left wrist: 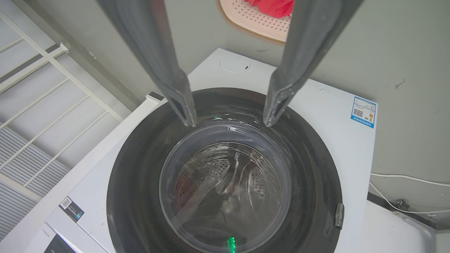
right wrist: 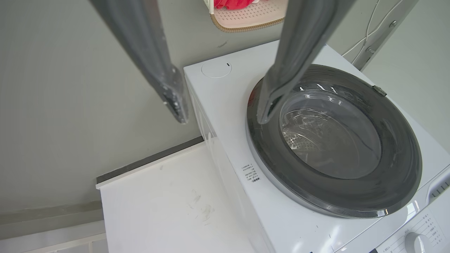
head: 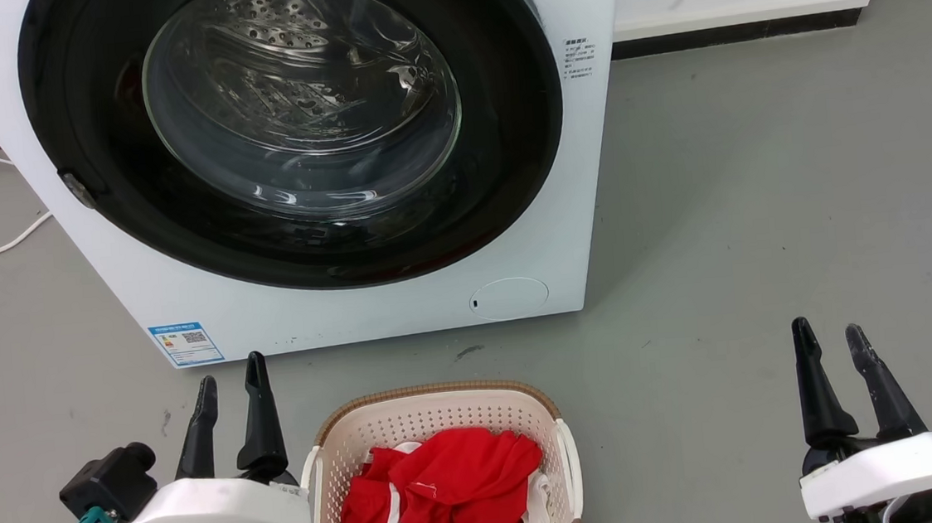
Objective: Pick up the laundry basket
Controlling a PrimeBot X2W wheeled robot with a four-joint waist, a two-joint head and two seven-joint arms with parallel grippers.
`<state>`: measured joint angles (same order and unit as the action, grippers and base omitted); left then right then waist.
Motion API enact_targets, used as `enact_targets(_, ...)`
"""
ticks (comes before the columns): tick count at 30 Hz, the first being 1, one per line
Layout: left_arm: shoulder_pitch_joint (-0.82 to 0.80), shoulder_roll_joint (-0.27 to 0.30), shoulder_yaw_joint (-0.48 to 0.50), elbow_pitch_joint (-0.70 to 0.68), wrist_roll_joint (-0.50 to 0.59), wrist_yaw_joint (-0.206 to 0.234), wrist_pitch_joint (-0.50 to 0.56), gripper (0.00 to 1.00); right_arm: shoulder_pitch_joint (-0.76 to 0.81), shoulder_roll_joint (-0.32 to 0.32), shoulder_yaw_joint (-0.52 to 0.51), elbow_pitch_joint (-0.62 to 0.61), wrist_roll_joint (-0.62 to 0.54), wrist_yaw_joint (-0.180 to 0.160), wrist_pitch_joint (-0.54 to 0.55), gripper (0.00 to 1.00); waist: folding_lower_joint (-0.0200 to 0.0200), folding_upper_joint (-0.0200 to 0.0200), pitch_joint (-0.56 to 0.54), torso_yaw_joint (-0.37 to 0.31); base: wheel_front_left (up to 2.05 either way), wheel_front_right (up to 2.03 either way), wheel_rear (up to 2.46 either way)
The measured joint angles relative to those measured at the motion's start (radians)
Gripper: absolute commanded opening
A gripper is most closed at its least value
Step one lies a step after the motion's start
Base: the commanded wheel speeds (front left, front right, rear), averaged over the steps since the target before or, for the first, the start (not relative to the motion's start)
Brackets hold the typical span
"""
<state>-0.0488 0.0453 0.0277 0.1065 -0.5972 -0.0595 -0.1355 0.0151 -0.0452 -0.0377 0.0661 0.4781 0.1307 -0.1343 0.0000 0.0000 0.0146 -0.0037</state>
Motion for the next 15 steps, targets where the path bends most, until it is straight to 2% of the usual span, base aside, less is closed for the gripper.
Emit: enact_targets(15, 0.004, 0.001, -0.008, -0.005, 0.157, 0.001, -0.036, 1.00, 0.016, -0.001, 0.006, -0.023, -0.175, 0.000, -0.038, 1.00, 0.0000, 0.0000, 0.002, 0.000, 0.00, 0.00, 0.00)
